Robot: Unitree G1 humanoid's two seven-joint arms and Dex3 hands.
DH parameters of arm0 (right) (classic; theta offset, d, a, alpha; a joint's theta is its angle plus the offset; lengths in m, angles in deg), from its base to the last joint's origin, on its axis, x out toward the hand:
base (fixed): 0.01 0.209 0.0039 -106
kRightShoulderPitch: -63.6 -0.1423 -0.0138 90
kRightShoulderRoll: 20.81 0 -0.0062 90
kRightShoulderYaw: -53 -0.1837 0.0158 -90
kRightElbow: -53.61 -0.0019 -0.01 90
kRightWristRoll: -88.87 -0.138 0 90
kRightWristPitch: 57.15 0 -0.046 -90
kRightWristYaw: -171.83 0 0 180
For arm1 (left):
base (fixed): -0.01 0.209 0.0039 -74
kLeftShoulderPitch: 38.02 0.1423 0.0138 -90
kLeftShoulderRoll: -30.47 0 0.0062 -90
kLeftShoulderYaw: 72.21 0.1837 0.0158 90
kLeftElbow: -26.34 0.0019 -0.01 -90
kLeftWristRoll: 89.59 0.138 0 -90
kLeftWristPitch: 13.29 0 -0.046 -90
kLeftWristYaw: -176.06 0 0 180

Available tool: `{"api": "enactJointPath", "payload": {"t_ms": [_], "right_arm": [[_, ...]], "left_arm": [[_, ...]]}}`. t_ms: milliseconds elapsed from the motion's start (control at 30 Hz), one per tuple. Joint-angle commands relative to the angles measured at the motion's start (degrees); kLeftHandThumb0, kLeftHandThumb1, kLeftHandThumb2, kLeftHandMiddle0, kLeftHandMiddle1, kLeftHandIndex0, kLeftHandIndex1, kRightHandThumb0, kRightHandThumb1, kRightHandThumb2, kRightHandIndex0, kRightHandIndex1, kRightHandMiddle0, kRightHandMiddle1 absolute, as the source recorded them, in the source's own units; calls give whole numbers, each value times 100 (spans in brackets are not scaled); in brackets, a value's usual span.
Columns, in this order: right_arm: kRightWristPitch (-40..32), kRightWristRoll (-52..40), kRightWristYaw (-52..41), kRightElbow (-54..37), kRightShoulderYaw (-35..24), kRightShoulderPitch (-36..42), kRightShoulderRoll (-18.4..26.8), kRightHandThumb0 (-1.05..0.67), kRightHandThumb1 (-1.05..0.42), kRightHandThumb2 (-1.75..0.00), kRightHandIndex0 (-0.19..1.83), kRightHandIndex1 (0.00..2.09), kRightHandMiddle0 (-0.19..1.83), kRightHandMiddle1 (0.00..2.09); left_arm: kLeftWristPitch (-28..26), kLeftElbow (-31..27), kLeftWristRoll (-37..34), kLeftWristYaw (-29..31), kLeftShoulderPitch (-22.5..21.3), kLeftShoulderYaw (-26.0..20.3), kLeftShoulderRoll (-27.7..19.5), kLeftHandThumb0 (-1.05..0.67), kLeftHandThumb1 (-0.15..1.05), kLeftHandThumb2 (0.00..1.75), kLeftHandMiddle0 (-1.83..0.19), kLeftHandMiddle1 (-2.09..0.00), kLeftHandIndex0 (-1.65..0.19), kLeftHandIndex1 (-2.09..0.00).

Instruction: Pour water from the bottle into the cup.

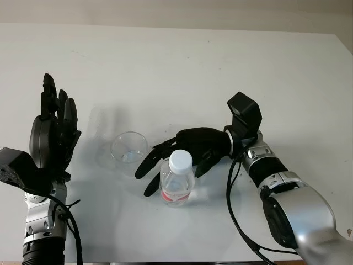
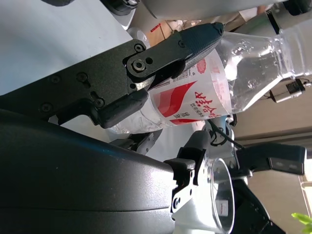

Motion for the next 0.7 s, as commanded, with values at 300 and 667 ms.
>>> {"api": "enactJointPath", "payload": {"t_ms": [300,667], "right_arm": [[753,-779,-45,-366,882,368,557,-96,-92,-6,32,3,13,30],[1243,-1711,-45,-903,1096,874,1025,-100,-101,-6,1,2,0,11]], "left_arm": [[-13,-77,-39,19,9,-33,-32,-72,105,50,18,-5,19,-4],[-62,-89,-56,51,0,-60,-89,-73,105,49,18,-5,19,-5]]}}
